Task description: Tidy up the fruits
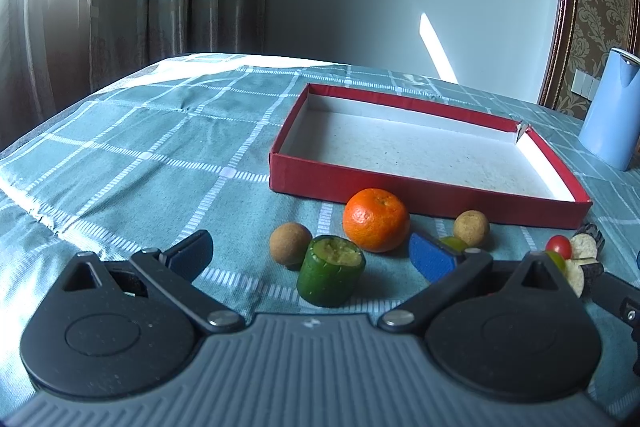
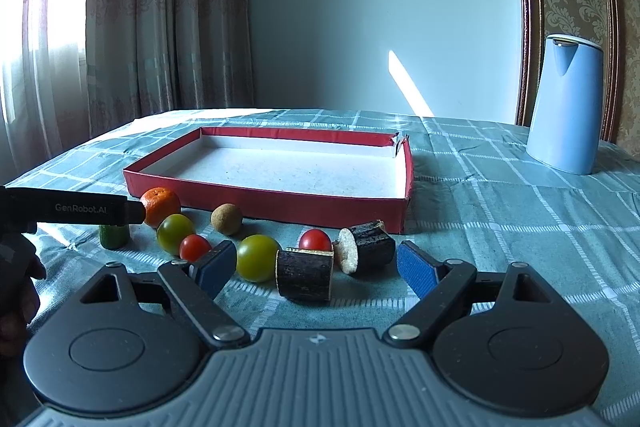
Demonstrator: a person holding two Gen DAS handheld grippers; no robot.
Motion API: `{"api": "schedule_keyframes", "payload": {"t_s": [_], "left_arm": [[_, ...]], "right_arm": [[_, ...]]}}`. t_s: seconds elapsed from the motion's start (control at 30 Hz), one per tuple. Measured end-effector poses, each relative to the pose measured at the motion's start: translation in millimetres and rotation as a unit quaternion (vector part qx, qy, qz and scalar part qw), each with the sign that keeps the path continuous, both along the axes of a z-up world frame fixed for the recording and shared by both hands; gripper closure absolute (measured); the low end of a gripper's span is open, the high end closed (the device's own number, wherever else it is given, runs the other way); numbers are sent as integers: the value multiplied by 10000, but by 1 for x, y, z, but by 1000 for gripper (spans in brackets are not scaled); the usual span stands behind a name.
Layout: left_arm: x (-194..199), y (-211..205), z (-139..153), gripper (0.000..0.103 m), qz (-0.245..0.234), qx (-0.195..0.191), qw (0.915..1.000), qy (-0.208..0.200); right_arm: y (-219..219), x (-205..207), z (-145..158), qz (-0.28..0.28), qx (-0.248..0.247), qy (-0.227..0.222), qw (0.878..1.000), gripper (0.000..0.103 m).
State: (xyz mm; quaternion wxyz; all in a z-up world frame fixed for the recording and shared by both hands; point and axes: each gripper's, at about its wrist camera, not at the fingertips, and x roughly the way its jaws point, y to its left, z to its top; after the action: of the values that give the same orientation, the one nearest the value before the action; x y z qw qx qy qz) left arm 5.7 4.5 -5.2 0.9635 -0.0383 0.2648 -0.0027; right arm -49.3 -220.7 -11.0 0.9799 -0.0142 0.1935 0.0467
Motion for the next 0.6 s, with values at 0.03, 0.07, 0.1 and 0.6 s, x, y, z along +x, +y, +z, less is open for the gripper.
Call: {"api": "schedule_keyframes", "payload": {"t_s": [0.03,0.07,0.1,0.6], "left_arm": [[0,1,0,0,3,-3,10000,4],[0,1,0,0,10,-6,10000,7],[0,1,0,0,13,-7,10000,10],[2,0,0,0,18,-22,10000,35]], "right_arm": [[0,1,0,-9,0,15,10000,15],[1,3,0,0,4,49,10000,15],[2,4,0,22,6,80,10000,15],[3,31,-10,-110,36,854,9963,59]]}}
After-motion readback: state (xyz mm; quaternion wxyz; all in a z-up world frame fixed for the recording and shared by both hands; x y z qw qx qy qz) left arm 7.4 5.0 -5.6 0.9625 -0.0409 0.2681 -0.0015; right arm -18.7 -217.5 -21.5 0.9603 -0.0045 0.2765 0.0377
